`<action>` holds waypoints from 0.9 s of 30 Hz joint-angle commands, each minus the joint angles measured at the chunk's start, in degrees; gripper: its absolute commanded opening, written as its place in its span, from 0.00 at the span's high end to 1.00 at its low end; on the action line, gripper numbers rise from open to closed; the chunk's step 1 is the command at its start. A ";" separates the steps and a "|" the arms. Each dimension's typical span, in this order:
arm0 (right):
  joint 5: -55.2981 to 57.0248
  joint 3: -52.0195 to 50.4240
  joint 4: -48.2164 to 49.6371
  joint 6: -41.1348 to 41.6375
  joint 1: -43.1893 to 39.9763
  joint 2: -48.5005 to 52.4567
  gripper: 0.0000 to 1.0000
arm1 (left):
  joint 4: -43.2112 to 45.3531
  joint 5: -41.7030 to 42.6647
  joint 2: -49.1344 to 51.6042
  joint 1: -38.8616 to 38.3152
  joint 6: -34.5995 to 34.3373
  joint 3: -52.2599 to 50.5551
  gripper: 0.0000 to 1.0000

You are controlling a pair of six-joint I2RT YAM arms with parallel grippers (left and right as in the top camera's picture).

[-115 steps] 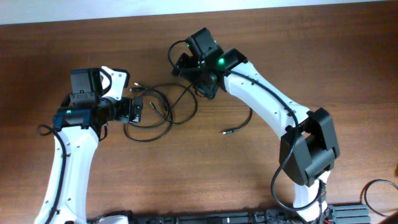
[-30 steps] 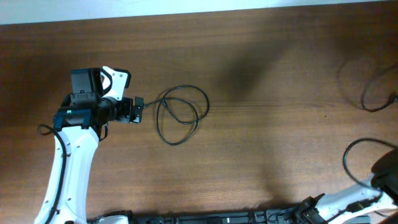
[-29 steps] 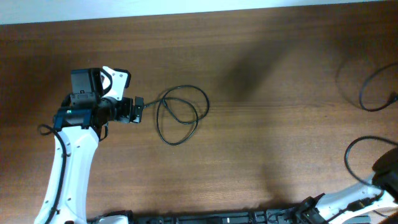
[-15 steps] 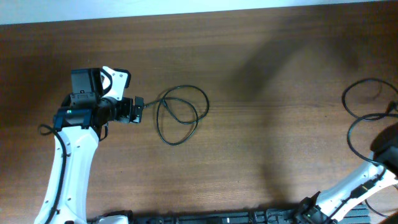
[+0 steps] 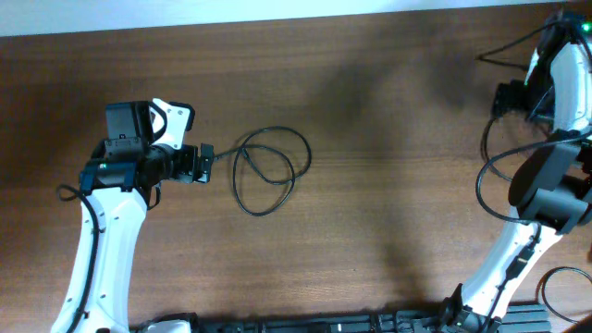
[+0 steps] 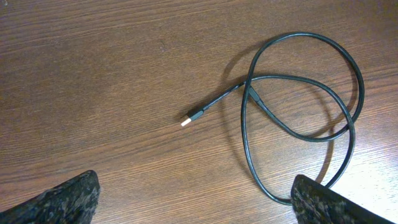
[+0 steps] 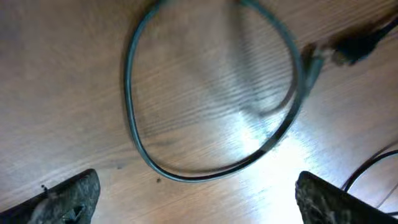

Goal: Untangle cables

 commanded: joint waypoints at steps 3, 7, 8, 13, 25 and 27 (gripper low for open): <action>-5.92 -1.25 -0.87 -0.09 0.17 0.22 0.01 | -0.04 0.81 -0.39 0.28 0.90 0.31 0.01; -7.96 -1.75 0.42 -1.49 3.04 0.22 0.01 | -0.04 0.81 -0.39 0.28 0.90 0.31 0.01; -7.91 -2.32 1.14 -2.51 4.28 0.22 0.02 | -0.07 0.81 -0.39 0.28 0.92 0.31 0.01; -7.91 -11.26 9.55 -6.05 11.43 0.22 0.01 | -0.04 0.81 -0.39 0.28 0.90 0.31 0.01; -7.50 -20.04 24.52 -0.28 10.71 0.24 0.01 | -0.04 0.81 -0.39 0.28 0.90 0.31 0.01; -7.50 -20.04 24.30 -0.31 8.39 0.24 0.01 | -0.04 0.81 -0.39 0.28 0.90 0.31 0.01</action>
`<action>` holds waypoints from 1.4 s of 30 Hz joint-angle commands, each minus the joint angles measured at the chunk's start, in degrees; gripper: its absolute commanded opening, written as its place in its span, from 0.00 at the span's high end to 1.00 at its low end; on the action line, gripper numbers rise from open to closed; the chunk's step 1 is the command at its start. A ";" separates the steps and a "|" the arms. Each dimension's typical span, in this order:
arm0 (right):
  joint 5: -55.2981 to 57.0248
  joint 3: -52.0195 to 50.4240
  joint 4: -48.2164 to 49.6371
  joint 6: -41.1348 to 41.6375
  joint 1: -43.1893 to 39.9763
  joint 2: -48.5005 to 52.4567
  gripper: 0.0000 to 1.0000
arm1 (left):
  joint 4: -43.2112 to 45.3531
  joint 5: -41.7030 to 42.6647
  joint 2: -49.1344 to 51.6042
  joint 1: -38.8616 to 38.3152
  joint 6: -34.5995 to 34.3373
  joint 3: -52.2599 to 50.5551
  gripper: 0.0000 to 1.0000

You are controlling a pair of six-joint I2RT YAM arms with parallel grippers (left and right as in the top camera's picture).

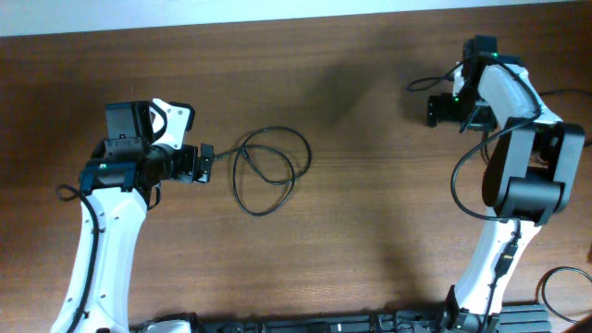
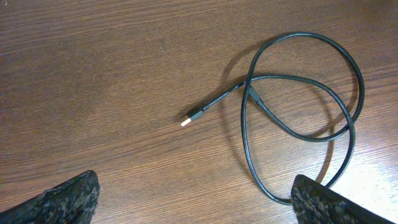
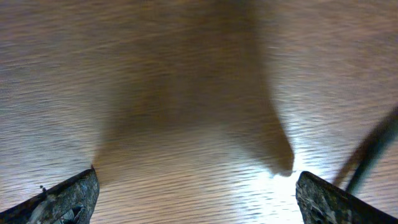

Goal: Untangle cables

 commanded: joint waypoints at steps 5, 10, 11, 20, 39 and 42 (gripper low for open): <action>0.61 -1.01 -0.33 0.20 -11.80 0.00 0.01 | -0.02 0.81 -0.39 0.28 0.90 0.31 0.01; 0.57 -1.01 -0.33 0.24 -21.29 0.00 0.01 | -0.02 0.81 -0.39 0.28 0.90 0.31 0.01; 0.59 -1.01 -0.26 0.24 -22.91 0.00 0.01 | -0.02 0.81 -0.39 0.28 0.90 0.31 0.01; -0.74 -1.01 -0.57 11.41 -37.35 0.00 0.01 | -0.02 0.81 -0.39 0.28 0.92 0.31 0.01; -12.09 -0.98 -3.56 -3.21 -12.17 -25.11 0.01 | -0.02 0.81 -0.39 0.28 0.90 0.31 0.01; -19.78 -1.01 -5.25 -3.04 -4.02 -23.47 0.01 | -0.02 0.81 -0.39 0.28 0.90 0.31 0.01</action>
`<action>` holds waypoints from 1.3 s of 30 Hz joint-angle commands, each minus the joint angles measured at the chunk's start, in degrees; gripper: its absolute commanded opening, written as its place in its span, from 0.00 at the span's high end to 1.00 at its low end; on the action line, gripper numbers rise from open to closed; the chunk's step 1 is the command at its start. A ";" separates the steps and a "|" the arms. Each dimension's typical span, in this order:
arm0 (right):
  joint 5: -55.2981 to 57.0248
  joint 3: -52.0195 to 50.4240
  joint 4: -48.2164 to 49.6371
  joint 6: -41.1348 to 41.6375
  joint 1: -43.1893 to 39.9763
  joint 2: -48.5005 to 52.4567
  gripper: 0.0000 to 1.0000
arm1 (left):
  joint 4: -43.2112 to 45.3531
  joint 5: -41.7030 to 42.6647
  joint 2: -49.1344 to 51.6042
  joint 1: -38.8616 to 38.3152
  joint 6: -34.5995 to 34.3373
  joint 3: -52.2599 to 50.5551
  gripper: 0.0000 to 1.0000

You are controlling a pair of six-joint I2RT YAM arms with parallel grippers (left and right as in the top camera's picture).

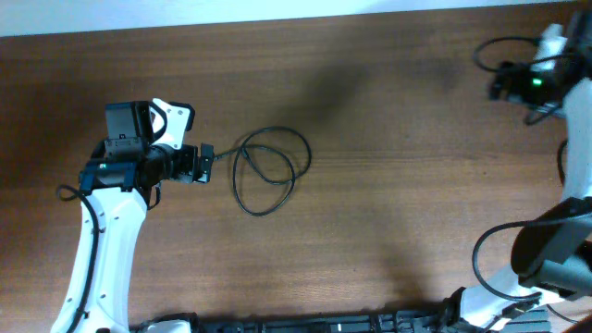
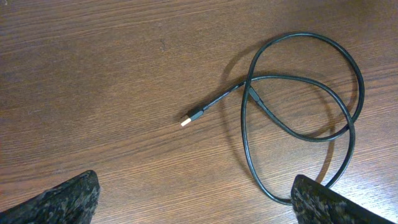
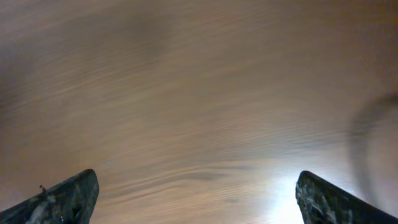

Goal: Untangle cables

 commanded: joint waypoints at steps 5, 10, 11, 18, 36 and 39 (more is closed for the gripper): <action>-7.26 0.00 -4.35 -0.48 20.59 3.65 0.01 | -0.02 0.81 -0.39 0.28 0.90 0.31 0.01; -7.17 0.00 -4.52 14.03 35.43 9.60 0.01 | -0.02 0.81 -0.39 0.28 0.90 0.31 0.01; -6.36 0.00 -3.67 16.31 37.83 10.45 0.01 | -0.02 0.81 -0.39 0.28 0.90 0.33 0.01; 19.41 -0.50 -2.49 43.65 53.64 11.54 0.01 | -0.02 0.81 -0.39 0.28 0.90 0.31 0.01; 6.25 -19.61 18.03 49.53 59.74 11.56 0.04 | -0.02 0.81 -0.39 0.28 0.90 0.31 0.01; 9.29 -21.64 20.55 53.22 59.74 11.89 0.05 | -0.02 0.81 -0.39 0.28 0.90 0.31 0.01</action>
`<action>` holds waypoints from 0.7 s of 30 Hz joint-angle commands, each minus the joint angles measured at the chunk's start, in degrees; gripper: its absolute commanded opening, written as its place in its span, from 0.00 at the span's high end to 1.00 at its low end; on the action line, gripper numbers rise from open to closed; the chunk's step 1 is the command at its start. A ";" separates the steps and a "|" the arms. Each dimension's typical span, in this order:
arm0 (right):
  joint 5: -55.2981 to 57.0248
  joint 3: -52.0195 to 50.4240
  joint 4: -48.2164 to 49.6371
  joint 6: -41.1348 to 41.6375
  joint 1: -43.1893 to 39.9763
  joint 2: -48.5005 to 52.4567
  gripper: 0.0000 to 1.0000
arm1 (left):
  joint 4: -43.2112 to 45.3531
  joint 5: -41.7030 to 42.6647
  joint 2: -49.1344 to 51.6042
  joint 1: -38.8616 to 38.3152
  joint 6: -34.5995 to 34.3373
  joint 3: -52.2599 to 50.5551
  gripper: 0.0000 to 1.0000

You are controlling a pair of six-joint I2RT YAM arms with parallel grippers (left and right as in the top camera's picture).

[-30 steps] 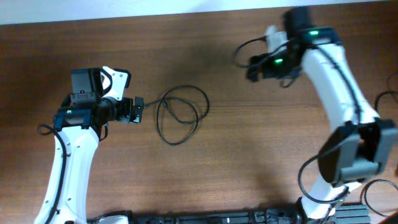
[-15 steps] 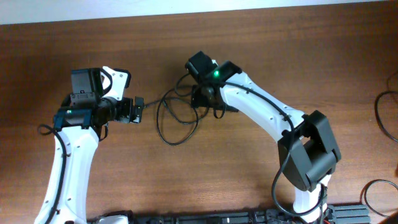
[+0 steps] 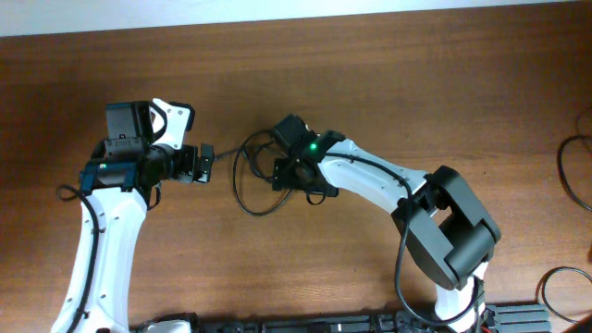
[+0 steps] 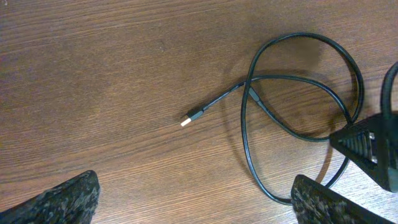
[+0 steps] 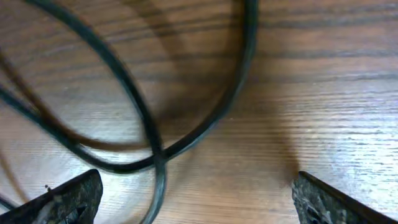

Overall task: Untangle cables
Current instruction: 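Grasp the last black cable coil with the right gripper, then carry the cable coil rightward off the table with the right gripper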

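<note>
A thin black cable (image 3: 268,171) lies in overlapping loops on the wooden table, its USB plug (image 4: 193,116) pointing left. My left gripper (image 3: 207,165) sits just left of the loops, open, with the cable's lower bend by its right fingertip (image 4: 326,200). My right gripper (image 3: 294,176) hovers low over the right side of the loops, open; two strands cross (image 5: 155,154) between its fingers (image 5: 68,199). Its dark body (image 4: 367,149) shows in the left wrist view.
Other black cables (image 3: 575,166) hang at the table's right edge. A black strip of equipment (image 3: 324,324) runs along the front edge. A white wall borders the back edge.
My right arm has swung from the far back right corner to the middle of the table, its open gripper now over the cable's right loops. Left arm and cable are unchanged.
My right gripper was first at the far right over another cable, then at the back right of the table, then in the far back right corner, and is now above the tangled loops. The left gripper stayed open beside the cable, which has kept its shape.
</note>
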 commanded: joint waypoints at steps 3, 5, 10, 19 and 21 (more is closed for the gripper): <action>4.76 -1.53 2.29 4.37 0.31 3.72 0.16 | -0.02 0.81 -0.39 0.28 0.90 0.31 0.01; 7.06 -1.53 2.47 6.86 0.31 5.73 0.16 | -0.02 0.81 -0.39 0.28 0.90 0.31 0.01; 8.09 -1.51 3.13 6.82 0.31 6.75 0.16 | -0.02 0.81 -0.39 0.28 0.92 0.31 0.01; 13.44 -1.51 1.95 -5.95 0.28 6.75 0.27 | -0.02 0.81 -0.39 0.28 0.90 0.31 0.01; 17.35 -1.51 0.98 -5.97 -0.11 6.75 0.27 | -0.02 0.81 -0.39 0.28 0.90 0.31 0.01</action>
